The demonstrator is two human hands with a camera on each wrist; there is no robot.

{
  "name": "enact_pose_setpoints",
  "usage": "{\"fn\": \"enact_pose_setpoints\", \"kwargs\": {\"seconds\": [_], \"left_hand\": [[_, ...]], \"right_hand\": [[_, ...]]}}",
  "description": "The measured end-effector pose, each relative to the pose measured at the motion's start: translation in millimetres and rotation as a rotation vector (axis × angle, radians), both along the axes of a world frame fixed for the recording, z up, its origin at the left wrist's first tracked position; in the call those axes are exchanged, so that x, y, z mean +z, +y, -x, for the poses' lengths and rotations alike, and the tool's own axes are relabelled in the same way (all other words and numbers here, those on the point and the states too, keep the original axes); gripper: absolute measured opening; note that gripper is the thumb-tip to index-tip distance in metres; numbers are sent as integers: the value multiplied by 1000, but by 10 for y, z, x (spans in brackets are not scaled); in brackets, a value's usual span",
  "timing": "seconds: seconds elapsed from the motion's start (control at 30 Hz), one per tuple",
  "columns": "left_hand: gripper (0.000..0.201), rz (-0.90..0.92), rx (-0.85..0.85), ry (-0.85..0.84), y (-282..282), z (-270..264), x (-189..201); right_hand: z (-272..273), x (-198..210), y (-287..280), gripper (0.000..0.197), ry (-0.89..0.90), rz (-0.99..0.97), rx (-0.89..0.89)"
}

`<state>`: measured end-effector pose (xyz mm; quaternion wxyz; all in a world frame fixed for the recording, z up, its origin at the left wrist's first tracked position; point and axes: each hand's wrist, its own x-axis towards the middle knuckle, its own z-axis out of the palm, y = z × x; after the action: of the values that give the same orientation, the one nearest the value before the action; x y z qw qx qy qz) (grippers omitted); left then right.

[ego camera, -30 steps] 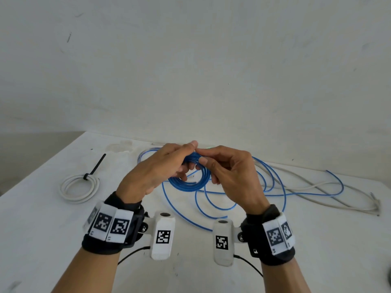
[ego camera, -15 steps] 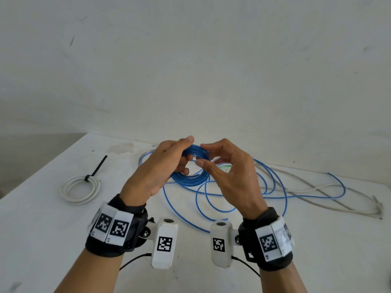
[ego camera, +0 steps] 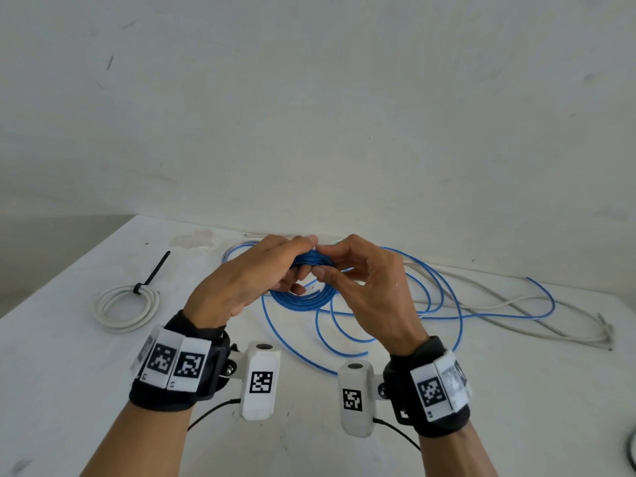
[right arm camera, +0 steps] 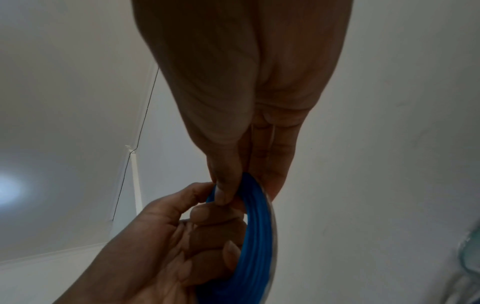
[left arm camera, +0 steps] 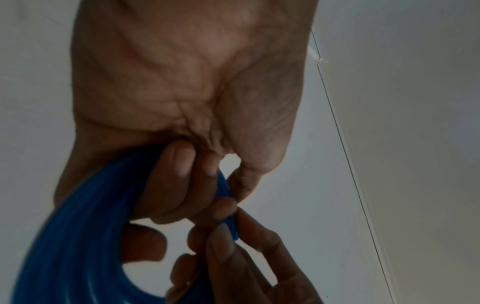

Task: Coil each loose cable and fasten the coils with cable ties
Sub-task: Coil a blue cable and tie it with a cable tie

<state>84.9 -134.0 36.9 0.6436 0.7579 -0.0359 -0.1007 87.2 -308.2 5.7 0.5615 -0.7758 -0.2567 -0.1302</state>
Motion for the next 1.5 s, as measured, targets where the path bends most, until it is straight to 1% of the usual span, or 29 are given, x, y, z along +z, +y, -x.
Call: {"fn": "enact_pose_setpoints", "kwargs": {"seconds": [0.17,0.3,0.37,0.43,0.53,0.63,0.67,0.73,0.83,0.87,0.9,0.97,1.03,1.07,1.1,1.17,1.23,1.3,1.37,1.43,1.5], "left_hand": [[40,88,20,-25,-39,-5,-15],[37,119,1,-6,-196,-34,-116],[37,125,-36,22,-325,-53,-204],[38,158,-85,69,-512,-52,-321],[41,181,-193,118,-898,22,-479],[42,164,-281,139,-1334,178,-572],[43,149,-315,127,-1466,235,-589],[42,99,-395,89,-1689,335,-597],[38,26,-488,54,-1920,488,-572],[39,20,-504,51,-1979,537,-556],[41,20,-518,48,-2030,585,-537],[43,32,-531,46,-2103,650,-505],[44,55,-531,53,-2140,701,-494],[45,64,-530,55,-2148,716,-488],[45,71,-528,61,-2145,724,-491],[45,83,-515,67,-2123,715,-499],[44,102,-482,76,-2078,668,-519],[44,129,-424,87,-2022,586,-549],[45,155,-335,100,-1963,487,-577],[44,186,-243,121,-1890,389,-599],[41,221,-175,122,-1791,284,-631]], "right_hand": [[8,14,-32,19,-5,-28,-8],[77,-17,-164,18,46,-52,-49],[112,-48,-307,20,83,-33,-66],[167,-54,-519,21,140,30,-85],[299,-14,-895,12,264,46,-117],[380,45,-1347,39,458,42,-261],[397,49,-1529,43,508,75,-308],[429,29,-1929,42,565,187,-413],[566,-138,-2612,28,631,370,-702],[634,-211,-2836,28,653,460,-810],[716,-283,-3036,32,695,579,-909],[883,-431,-3307,51,797,807,-1060],[1033,-567,-3389,66,852,896,-1103],[1080,-619,-3375,67,868,905,-1103],[1111,-672,-3366,66,873,911,-1101],[1104,-721,-3364,55,869,931,-1096],[1020,-657,-3332,42,874,902,-1065],[889,-520,-3230,27,840,755,-972],[756,-335,-3013,15,732,484,-782],[676,-119,-2643,12,614,172,-530],[639,94,-2224,3,539,-125,-262]]}}
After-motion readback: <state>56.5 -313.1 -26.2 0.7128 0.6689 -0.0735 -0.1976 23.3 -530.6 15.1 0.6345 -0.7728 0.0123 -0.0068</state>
